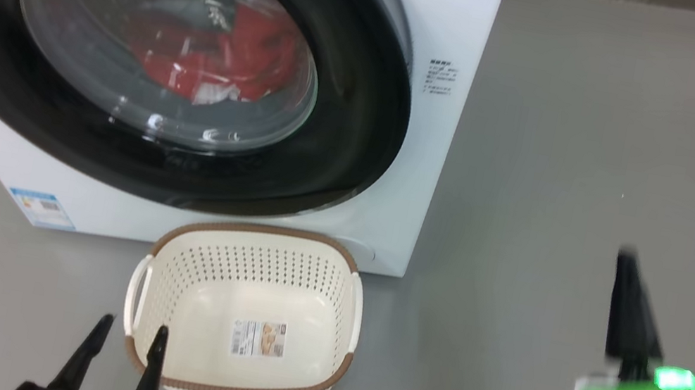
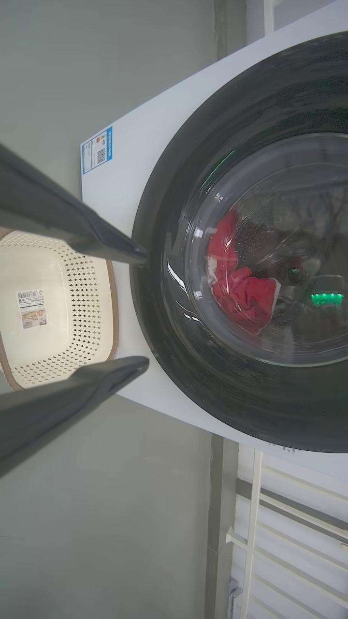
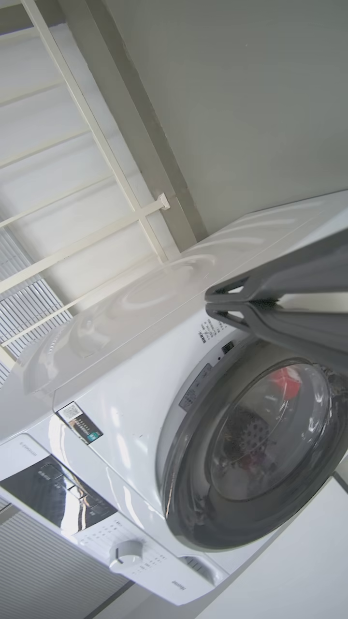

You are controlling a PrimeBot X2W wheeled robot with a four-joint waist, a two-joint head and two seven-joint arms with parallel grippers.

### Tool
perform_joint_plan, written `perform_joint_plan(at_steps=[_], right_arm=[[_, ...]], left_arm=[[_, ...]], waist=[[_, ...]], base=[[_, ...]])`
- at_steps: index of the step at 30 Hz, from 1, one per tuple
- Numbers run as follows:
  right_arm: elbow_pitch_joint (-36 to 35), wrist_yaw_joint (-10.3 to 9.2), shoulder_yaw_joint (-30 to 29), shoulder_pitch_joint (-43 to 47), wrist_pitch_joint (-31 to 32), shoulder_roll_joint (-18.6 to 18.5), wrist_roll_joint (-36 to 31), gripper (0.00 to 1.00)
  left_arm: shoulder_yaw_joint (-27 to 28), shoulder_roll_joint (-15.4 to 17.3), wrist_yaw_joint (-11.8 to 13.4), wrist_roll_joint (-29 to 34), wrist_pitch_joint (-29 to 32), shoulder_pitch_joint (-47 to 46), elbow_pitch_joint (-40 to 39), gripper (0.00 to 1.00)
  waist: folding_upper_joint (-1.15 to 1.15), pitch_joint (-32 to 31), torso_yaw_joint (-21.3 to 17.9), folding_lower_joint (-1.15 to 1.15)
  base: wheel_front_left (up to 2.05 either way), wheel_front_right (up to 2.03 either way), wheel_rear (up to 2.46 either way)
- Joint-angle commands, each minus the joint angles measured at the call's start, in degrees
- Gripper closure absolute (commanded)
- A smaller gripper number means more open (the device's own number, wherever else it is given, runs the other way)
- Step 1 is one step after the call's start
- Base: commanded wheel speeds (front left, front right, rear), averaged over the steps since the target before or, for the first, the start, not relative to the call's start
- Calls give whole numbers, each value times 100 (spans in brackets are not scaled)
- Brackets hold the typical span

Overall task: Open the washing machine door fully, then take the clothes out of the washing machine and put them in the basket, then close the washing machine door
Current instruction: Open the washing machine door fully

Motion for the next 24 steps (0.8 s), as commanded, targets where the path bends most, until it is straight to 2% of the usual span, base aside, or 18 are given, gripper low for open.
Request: perform_joint_plan(at_steps=[1, 9, 13, 17, 24], right_arm=[[-177, -4, 172, -315, -54, -76, 144, 100], [97, -4, 540, -1815, -54, -104, 1774, 100], [321, -4, 957, -2467, -10, -421, 2715, 100], [352, -4, 1221, -2998, 417, -693, 3749, 100], [446, -4, 1407, -3609, 1410, -1027, 4814, 100]], left_arm=[[152, 49, 6, -79, -71, -247, -140, 0], [-88, 49, -31, -220, -71, -599, -80, 0], [-179, 49, -26, -278, -71, -791, -46, 0], [-259, 49, -18, -347, -71, -988, -13, 0], [-397, 49, -13, -473, -71, -1263, 56, 0]], waist=[[0, 105, 56, 0], [0, 577, 386, 0], [0, 857, 567, 0], [0, 1150, 725, 0], [0, 1551, 899, 0]], base=[[0, 0, 0], [0, 0, 0], [0, 0, 0], [0, 0, 0], [0, 0, 0]])
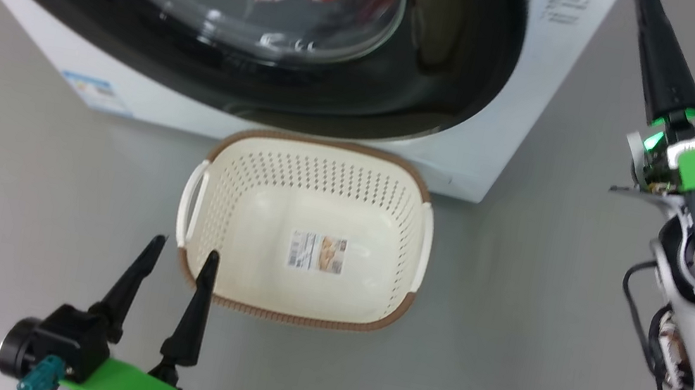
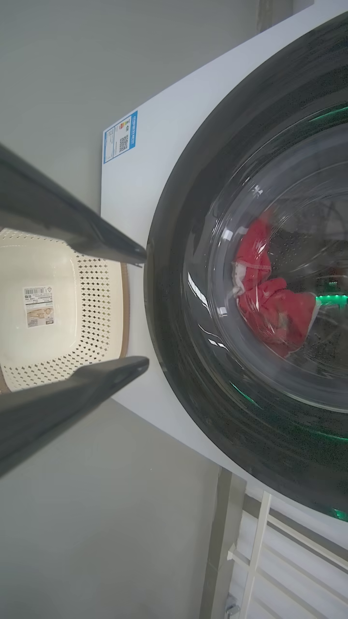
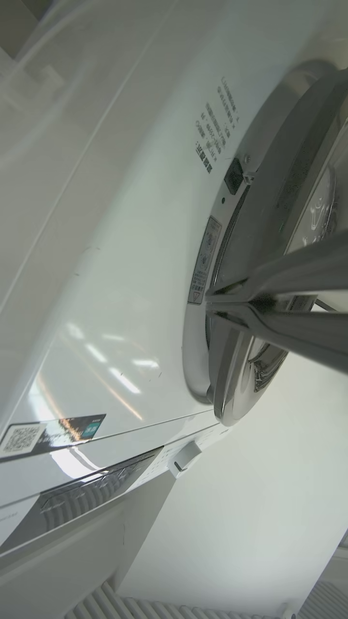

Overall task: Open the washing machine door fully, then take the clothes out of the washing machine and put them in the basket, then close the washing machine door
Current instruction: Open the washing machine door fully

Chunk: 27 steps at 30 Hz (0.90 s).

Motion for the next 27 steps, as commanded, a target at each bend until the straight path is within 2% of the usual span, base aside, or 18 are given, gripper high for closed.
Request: perform_joint_plan(at_steps=[1, 3, 6, 18, 27], right_arm=[[-67, -3, 93, -227, 294, -13, 232, 100], [21, -3, 182, -446, 908, -109, 465, 100], [141, -3, 165, -663, 1376, -171, 620, 100], [740, -3, 3, -1409, 2323, -184, 677, 100], [1011, -3, 58, -1519, 2967, 8, 698, 100]], left_arm=[[136, 55, -8, -83, -70, -195, -95, 0], [82, 55, -13, -119, -70, -287, -76, 0], [13, 55, -20, -152, -70, -382, -70, 0], [-169, 55, -19, -298, -70, -618, -33, 0], [-240, 55, -3, -466, -70, -664, -8, 0]], waist=[[0, 326, 216, 0], [0, 461, 262, 0], [0, 596, 313, 0], [0, 969, 472, 0], [0, 962, 529, 0]], base=[[0, 0, 0], [0, 0, 0], [0, 0, 0], [0, 0, 0], [0, 0, 0]])
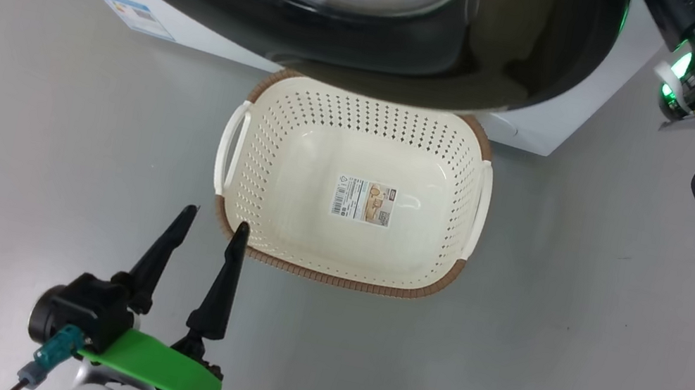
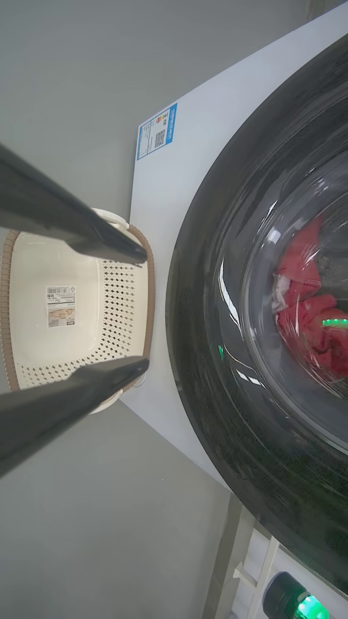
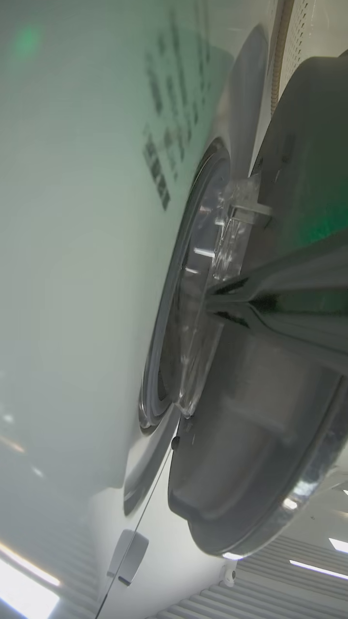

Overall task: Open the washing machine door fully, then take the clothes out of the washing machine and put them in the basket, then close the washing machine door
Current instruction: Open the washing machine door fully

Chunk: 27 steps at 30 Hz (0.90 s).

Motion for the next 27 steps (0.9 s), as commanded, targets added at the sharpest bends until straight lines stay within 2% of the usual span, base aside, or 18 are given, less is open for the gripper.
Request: perform_joint_plan(at_steps=[1, 9, 27], right_arm=[[-164, 2, 149, 37, 166, 203, 3, 100], [-289, 2, 261, 504, 606, 345, -81, 100], [-697, 2, 597, 1567, 1129, 776, -261, 100]], left_arm=[[154, 69, 1, -28, -70, -96, -92, 0], [205, 69, 4, 9, -70, 18, -53, 0], [427, 69, -50, 82, -70, 384, -13, 0]], waist=[[0, -44, 0, 0], [0, -375, -89, 0], [0, -1091, -271, 0]], base=[[0, 0, 0], [0, 0, 0], [0, 0, 0]])
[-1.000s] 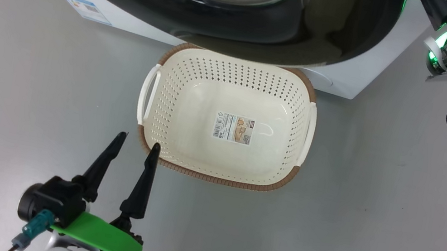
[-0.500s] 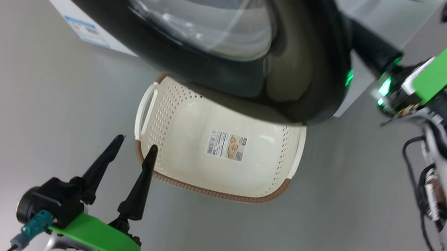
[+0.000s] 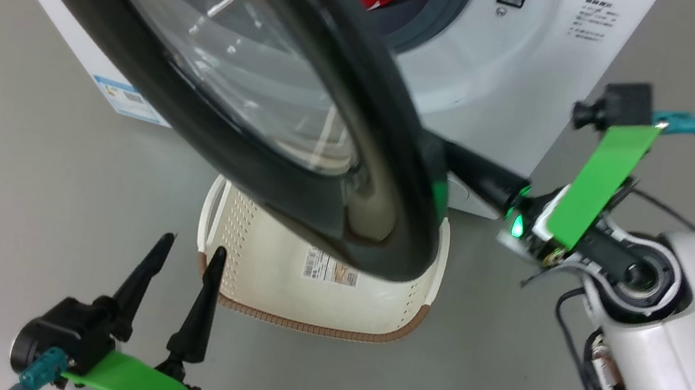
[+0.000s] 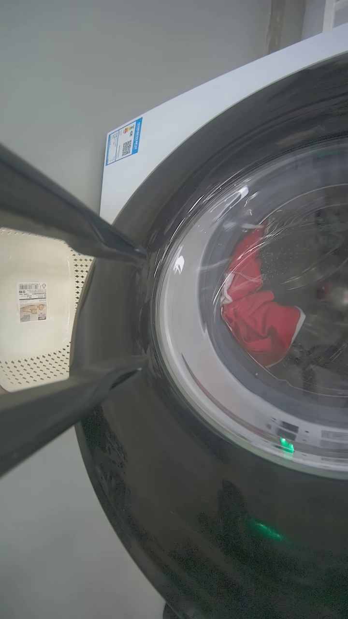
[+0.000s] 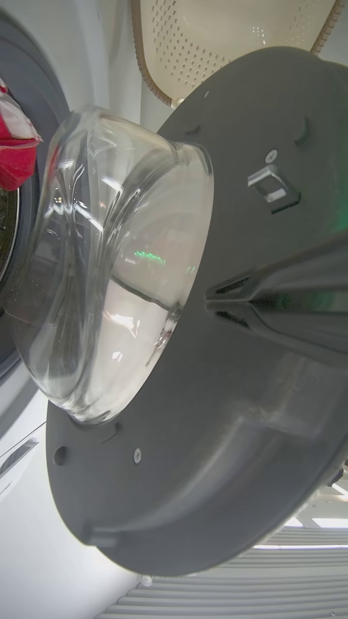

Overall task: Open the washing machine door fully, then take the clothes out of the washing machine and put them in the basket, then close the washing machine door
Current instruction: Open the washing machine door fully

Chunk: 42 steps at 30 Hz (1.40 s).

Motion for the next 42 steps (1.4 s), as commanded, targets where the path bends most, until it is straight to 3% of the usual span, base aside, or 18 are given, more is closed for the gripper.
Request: perform_joint_plan(at_steps=[1, 15, 16, 18, 19, 20, 30, 42], right_arm=[[-204, 44, 100, 75, 37, 152, -14, 100], [-411, 44, 114, 397, 6, 285, -198, 100], [-411, 44, 104, 413, -36, 280, -237, 78], [-410, 44, 94, 460, -120, 273, -301, 55], [-406, 44, 80, 493, -185, 267, -336, 24], [-391, 44, 66, 529, -256, 262, -368, 0], [-230, 44, 124, 1033, -1437, 53, -931, 0], [244, 44, 447, 2002, -2462, -212, -801, 0]], left_arm=[[201, 66, -45, 70, -70, 70, -116, 0], [293, 66, -57, -1, -70, 141, -217, 0], [301, 66, -59, -4, -70, 140, -220, 0], [322, 66, -60, -4, -70, 147, -219, 0], [334, 66, -60, 0, -70, 158, -215, 0], [348, 66, -61, 6, -70, 170, -212, 0], [478, 66, -90, 124, -70, 294, -158, 0], [666, 66, -120, 226, -70, 527, -93, 0]], waist=[[0, -80, -36, 0], [0, -158, -19, 0], [0, -164, -22, 0], [0, -190, -36, 0], [0, -213, -47, 0], [0, -232, -59, 0], [0, -424, -235, 0], [0, -747, -455, 0]], base=[[0, 0, 0], [0, 0, 0], [0, 0, 0], [0, 0, 0], [0, 0, 0], [0, 0, 0], [0, 0, 0], [0, 0, 0]])
